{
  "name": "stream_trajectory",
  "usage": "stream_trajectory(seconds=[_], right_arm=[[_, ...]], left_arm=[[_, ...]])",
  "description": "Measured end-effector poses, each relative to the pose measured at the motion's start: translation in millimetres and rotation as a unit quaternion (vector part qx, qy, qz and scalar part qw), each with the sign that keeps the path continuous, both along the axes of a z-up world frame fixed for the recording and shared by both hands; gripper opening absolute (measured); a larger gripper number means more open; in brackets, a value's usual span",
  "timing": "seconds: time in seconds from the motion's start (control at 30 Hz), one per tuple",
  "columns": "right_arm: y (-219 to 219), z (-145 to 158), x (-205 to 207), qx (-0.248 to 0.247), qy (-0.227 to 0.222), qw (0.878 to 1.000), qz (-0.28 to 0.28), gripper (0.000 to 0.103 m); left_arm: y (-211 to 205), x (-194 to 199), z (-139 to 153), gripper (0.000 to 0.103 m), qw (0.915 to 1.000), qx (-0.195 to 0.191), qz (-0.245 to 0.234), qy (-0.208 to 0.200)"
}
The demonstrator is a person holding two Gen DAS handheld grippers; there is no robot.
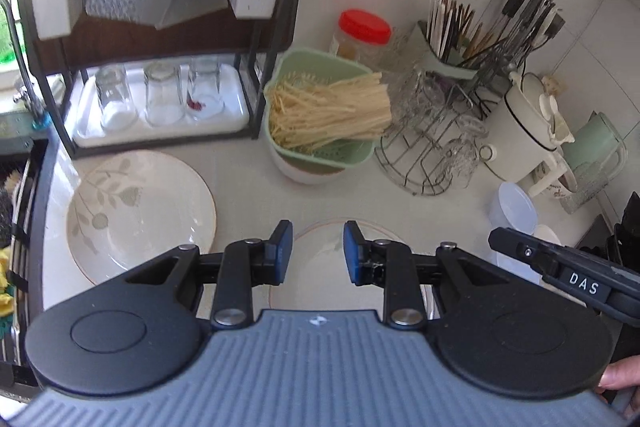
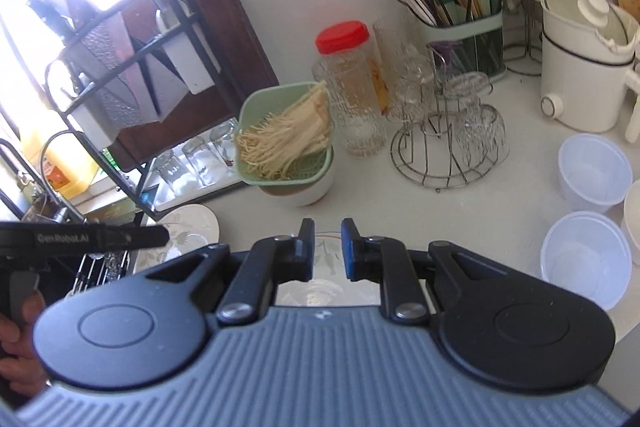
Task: Organize plates and bowls
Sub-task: 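Withdraw both grippers from the plate stack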
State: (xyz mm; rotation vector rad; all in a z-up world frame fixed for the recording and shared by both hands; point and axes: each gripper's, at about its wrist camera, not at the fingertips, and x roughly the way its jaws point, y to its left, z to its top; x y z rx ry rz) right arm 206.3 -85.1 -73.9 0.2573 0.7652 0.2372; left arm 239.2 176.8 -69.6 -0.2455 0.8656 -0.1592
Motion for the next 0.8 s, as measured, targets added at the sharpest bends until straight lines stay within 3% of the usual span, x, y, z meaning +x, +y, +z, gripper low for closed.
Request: stream_trajectory(seconds=[0.2, 0.8], right_arm=[[13, 10, -11, -0.021, -0.025, 0.999, 0.012, 0.018], [62, 11, -25, -0.021, -0.03, 0.998, 0.044, 0.018]], left_arm=[[5, -10, 3, 0.031, 0.9999, -0.004, -0.009, -0.005], [55, -47, 0, 0.031, 0.9999, -0.003, 0.01, -0.011]])
